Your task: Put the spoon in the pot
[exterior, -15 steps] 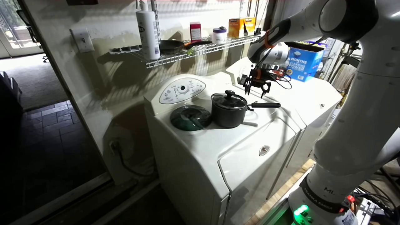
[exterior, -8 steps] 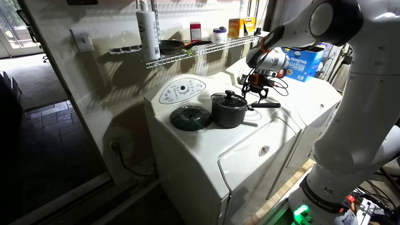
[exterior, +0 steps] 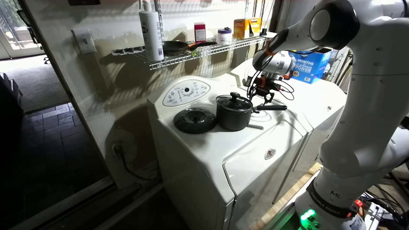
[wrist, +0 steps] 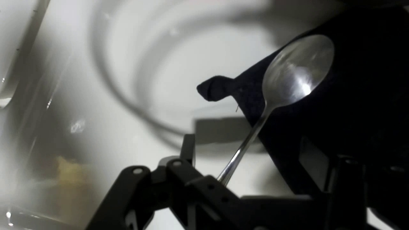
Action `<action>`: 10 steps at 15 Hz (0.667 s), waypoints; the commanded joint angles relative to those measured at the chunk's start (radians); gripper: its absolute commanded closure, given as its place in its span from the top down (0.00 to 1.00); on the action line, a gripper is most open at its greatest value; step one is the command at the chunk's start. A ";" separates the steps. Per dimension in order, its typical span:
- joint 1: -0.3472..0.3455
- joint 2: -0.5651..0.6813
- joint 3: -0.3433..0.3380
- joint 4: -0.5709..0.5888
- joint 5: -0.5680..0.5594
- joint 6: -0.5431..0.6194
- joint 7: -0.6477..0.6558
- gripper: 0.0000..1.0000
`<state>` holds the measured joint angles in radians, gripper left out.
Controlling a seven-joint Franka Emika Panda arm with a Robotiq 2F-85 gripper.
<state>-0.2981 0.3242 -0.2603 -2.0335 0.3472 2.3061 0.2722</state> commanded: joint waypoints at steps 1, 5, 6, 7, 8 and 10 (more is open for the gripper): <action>-0.022 0.046 0.018 0.066 0.040 -0.034 -0.031 0.67; -0.021 0.069 0.015 0.095 0.030 -0.049 -0.016 0.71; -0.022 0.073 0.015 0.100 0.030 -0.053 -0.014 0.75; -0.022 0.077 0.015 0.105 0.030 -0.056 -0.013 0.77; -0.023 0.079 0.014 0.109 0.028 -0.063 -0.011 0.79; -0.023 0.084 0.012 0.119 0.024 -0.080 -0.003 0.71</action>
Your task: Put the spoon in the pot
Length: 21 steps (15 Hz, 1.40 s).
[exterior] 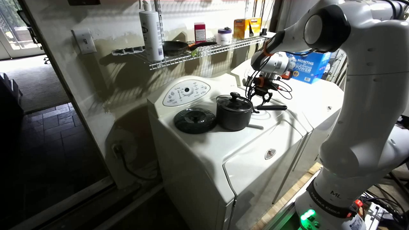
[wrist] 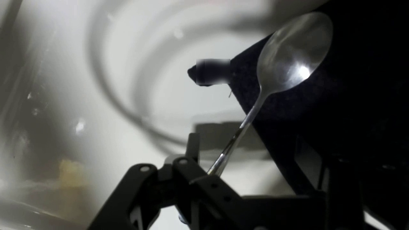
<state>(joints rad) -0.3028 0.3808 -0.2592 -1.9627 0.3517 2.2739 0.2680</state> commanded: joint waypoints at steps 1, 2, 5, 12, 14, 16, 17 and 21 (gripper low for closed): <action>-0.020 0.032 0.011 0.055 0.020 -0.055 0.002 0.65; -0.020 0.036 0.009 0.059 0.017 -0.061 0.007 0.61; -0.022 0.041 0.007 0.069 0.016 -0.076 0.013 0.50; -0.033 0.061 0.003 0.097 0.014 -0.104 0.026 0.44; -0.036 0.068 0.002 0.107 0.013 -0.114 0.031 0.44; -0.038 0.073 0.002 0.113 0.014 -0.123 0.033 0.43; -0.039 0.076 0.003 0.118 0.014 -0.131 0.034 0.42; -0.041 0.094 0.005 0.137 0.015 -0.159 0.039 0.42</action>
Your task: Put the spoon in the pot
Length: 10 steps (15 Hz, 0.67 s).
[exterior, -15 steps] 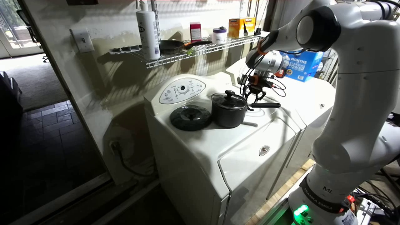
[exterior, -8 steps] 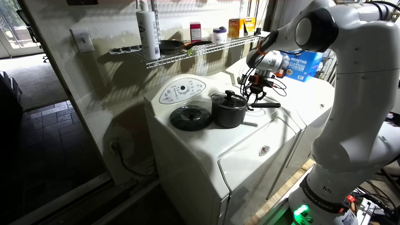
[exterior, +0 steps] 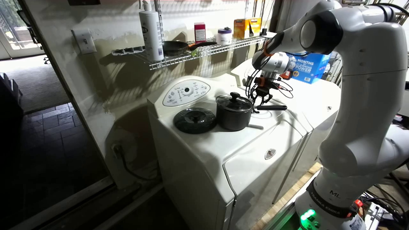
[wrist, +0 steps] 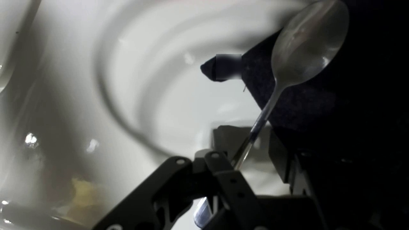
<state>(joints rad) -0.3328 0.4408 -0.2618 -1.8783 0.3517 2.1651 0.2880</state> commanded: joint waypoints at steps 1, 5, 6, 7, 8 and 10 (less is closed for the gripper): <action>-0.011 0.038 0.008 0.058 0.015 -0.059 0.022 0.42; -0.008 0.054 0.007 0.085 0.014 -0.090 0.045 0.36; -0.008 0.059 0.007 0.091 0.014 -0.097 0.053 0.34; -0.008 0.062 0.007 0.097 0.014 -0.102 0.059 0.29; -0.008 0.065 0.007 0.102 0.015 -0.106 0.065 0.25; -0.008 0.071 0.007 0.110 0.015 -0.113 0.075 0.24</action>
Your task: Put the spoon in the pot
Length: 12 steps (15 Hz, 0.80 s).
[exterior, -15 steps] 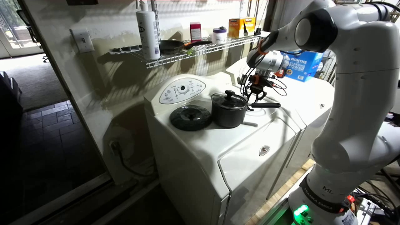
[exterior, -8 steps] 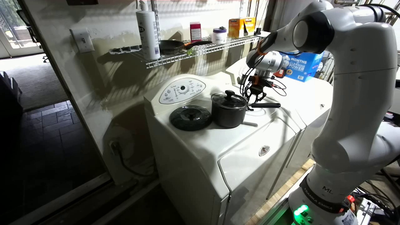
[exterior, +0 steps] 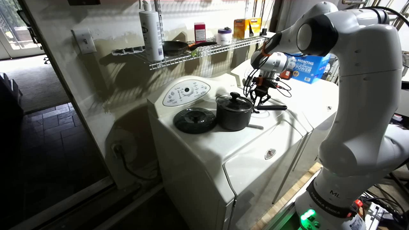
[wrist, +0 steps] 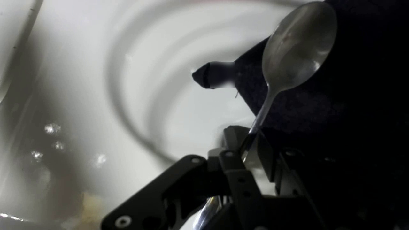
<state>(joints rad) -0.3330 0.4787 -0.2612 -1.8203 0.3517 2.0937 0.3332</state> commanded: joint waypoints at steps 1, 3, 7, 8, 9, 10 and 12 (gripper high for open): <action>-0.008 0.037 0.006 0.057 0.017 -0.044 0.033 0.23; -0.008 0.040 0.006 0.063 0.017 -0.049 0.043 0.21; -0.007 0.045 0.007 0.071 0.018 -0.051 0.055 0.00; -0.007 0.045 0.007 0.072 0.018 -0.051 0.056 0.01; -0.007 0.044 0.007 0.072 0.019 -0.049 0.057 0.02; -0.007 0.043 0.007 0.071 0.019 -0.049 0.057 0.02; -0.007 0.037 0.007 0.067 0.019 -0.045 0.055 0.02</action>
<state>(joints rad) -0.3333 0.4973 -0.2608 -1.7898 0.3517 2.0722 0.3711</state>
